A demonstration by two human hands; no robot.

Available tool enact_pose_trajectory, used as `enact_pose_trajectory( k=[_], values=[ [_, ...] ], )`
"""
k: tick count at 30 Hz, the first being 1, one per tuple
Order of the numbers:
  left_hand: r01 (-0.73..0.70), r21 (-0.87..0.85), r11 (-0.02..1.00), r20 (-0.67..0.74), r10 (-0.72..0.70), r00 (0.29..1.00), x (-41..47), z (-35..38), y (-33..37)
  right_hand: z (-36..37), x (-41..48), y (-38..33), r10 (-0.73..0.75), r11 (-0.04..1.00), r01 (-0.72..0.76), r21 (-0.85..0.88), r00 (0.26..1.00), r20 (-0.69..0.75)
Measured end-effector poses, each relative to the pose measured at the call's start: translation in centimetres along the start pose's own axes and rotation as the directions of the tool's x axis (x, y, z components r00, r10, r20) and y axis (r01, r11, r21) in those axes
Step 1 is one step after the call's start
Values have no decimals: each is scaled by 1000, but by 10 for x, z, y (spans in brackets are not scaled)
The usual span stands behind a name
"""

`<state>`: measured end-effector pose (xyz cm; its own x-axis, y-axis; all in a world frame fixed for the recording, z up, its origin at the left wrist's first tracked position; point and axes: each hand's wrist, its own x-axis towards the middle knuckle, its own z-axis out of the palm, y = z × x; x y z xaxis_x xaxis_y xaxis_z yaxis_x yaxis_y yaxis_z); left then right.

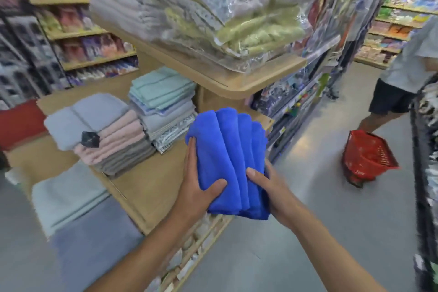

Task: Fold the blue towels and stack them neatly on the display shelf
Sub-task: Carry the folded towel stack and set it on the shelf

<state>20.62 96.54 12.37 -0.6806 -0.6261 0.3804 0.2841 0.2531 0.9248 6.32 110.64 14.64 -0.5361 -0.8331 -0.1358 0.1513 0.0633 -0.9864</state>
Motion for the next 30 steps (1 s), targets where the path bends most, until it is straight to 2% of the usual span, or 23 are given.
enact_pose_trajectory(
  k=[2,6,10,13,17,22,26,30],
  values=[
    [-3,-6,1000,-88,2,996,12,-11,0,6,31,-14,-20,999,24,-47,996,92],
    [-19,94,995,-283,45,958,30,-28,-3,20,92,-30,-27,995,51,-82,964,266],
    [-36,184,982,-430,113,896,38,-33,-16,30,145,-27,-1,998,24,-52,912,409],
    [6,282,959,-516,147,844,42,-29,-32,32,177,-15,37,999,-37,-9,879,476],
    [174,337,925,-621,80,780,42,-10,-56,24,206,8,117,993,-104,-56,824,554],
    [412,336,847,-679,-86,729,47,13,-78,10,228,36,315,936,-349,-47,770,555],
    [606,373,703,-730,-180,659,79,14,-70,6,249,39,393,844,-533,56,687,611],
    [776,408,482,-729,-340,594,119,17,-57,-5,270,40,494,765,-644,8,595,634]
  ],
)
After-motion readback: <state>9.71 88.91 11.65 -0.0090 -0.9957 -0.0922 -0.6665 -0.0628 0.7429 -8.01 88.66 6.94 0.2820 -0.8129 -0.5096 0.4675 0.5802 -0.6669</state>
